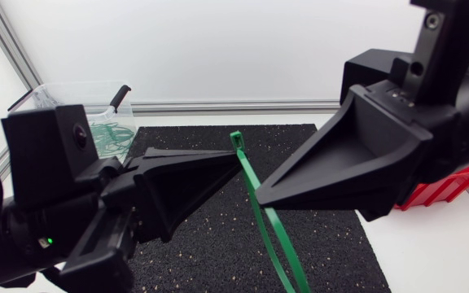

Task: Take a green cable tie from the red box, thread the tail through the head to close it, then place it in the transparent bin on the left.

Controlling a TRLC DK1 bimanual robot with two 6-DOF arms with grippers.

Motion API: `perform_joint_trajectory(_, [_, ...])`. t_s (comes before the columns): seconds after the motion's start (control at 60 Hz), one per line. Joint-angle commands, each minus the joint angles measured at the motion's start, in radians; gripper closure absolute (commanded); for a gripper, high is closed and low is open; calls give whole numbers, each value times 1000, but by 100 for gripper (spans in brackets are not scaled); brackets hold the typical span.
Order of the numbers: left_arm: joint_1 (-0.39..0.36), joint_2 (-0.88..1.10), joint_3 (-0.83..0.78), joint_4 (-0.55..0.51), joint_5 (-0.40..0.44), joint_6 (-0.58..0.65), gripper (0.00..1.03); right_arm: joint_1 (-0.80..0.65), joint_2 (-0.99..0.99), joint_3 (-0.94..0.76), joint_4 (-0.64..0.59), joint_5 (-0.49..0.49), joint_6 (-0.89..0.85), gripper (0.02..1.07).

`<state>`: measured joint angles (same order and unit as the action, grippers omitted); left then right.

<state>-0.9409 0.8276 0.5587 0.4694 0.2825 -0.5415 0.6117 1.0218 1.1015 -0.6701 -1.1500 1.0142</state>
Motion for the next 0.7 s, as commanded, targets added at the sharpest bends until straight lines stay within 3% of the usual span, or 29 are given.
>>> perform_joint_trajectory(0.0, [2,4,17,23,9,0,100,14,27,20,10,6,23,101])
perform_joint_trajectory(0.683, [17,-42,-10,8,26,0,100,26,34,63,10,38,24,101])
